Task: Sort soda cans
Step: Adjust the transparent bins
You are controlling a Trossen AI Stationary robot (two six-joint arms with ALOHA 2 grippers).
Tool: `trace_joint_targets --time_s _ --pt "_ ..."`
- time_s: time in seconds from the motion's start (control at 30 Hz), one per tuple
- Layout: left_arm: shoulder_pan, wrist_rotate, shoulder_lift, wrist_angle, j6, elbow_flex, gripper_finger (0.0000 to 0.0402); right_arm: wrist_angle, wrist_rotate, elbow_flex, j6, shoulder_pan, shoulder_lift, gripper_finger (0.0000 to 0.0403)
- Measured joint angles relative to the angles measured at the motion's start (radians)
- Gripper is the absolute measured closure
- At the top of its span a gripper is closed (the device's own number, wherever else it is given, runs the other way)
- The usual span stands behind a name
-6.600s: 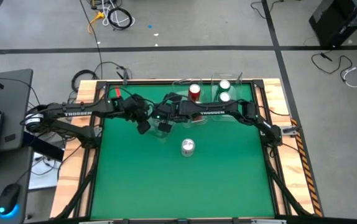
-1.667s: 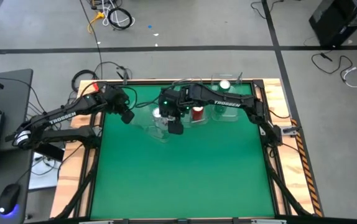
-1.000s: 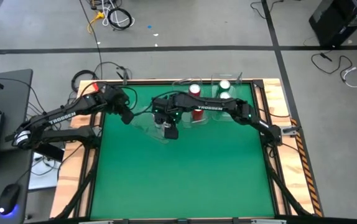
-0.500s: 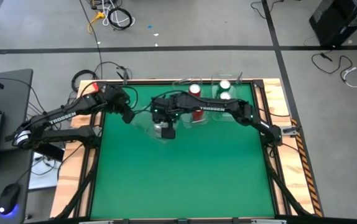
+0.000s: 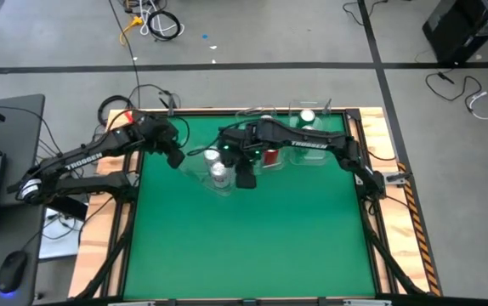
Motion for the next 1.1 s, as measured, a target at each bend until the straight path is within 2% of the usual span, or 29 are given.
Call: trace_joint_targets --time_s 0.17,0.37,0.47,0.57,0.73,0.8,0.93,1.1 --pt "0.0 0.071 -0.073 0.009 0.008 0.055 0.0401 -0.1 0.0 -0.028 -0.006 0.006 -0.021 0.0385" --pt "-0.06 0.327 -0.177 -0.001 0.056 0.056 0.0401 -0.099 -0.003 -0.105 -0.016 0.027 -0.04 0.0394" --pt "-0.134 0.377 -0.209 -0.007 0.058 0.055 0.0401 -0.06 -0.002 -0.153 -0.018 0.033 -0.049 0.0397" --pt "-0.21 0.333 -0.224 -0.038 0.028 0.055 0.0401 -0.01 -0.002 -0.213 -0.018 0.039 -0.072 0.0399" --pt "-0.308 0.127 -0.198 -0.171 -0.077 0.053 0.0401 0.096 -0.002 -0.354 -0.011 0.049 -0.146 0.04" --pt "-0.334 0.083 -0.179 -0.199 -0.107 0.032 0.0401 0.152 -0.001 -0.418 0.002 0.05 -0.191 0.04" --pt "-0.363 0.061 -0.12 -0.188 -0.201 -0.039 0.0401 0.264 -0.001 -0.547 0.046 0.05 -0.277 0.0401" --pt "-0.366 -0.093 -0.058 -0.069 -0.368 -0.131 0.0401 0.396 0.001 -0.703 0.096 0.054 -0.357 0.0401"
